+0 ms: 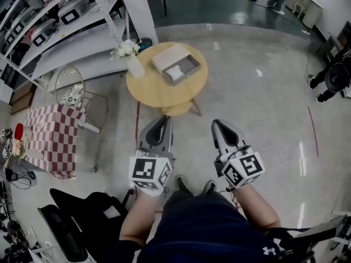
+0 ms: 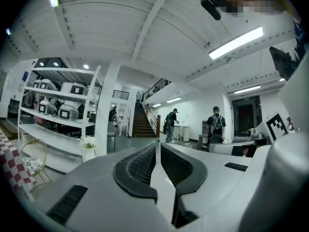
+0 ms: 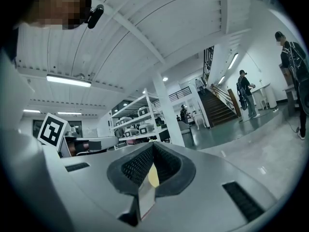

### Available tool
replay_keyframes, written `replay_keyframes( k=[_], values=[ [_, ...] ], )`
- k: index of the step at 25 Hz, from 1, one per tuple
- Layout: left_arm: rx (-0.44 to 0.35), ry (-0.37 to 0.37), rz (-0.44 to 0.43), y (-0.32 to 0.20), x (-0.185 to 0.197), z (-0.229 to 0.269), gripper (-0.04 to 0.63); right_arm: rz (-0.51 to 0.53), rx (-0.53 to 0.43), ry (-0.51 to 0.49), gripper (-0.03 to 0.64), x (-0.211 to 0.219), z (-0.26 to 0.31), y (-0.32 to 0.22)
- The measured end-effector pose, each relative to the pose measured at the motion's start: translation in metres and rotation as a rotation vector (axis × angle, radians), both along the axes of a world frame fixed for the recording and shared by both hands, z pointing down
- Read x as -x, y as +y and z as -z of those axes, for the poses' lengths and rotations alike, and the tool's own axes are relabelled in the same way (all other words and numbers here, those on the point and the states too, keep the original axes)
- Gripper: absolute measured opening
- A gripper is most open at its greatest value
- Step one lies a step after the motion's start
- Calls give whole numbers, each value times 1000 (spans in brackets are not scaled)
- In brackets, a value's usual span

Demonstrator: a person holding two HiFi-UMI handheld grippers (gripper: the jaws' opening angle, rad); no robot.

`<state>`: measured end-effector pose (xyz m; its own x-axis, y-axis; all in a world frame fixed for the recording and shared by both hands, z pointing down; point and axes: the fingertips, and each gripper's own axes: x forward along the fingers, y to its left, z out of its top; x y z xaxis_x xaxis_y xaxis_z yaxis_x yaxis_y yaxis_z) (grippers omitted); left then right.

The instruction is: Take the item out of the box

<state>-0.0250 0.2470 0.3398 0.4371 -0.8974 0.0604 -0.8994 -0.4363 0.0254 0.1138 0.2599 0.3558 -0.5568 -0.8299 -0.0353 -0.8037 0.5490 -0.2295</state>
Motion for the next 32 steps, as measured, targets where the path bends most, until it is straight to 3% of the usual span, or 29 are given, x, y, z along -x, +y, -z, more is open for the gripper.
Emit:
replay_keyframes(
  k=[15,32],
  values=[
    [-7,18,-16,-21,27,-1,46,-18,-21,0,8,26,9,-19],
    [17,41,-79,-43,94,-21,46,-84,-11,30,8,91,4,-41]
  ],
)
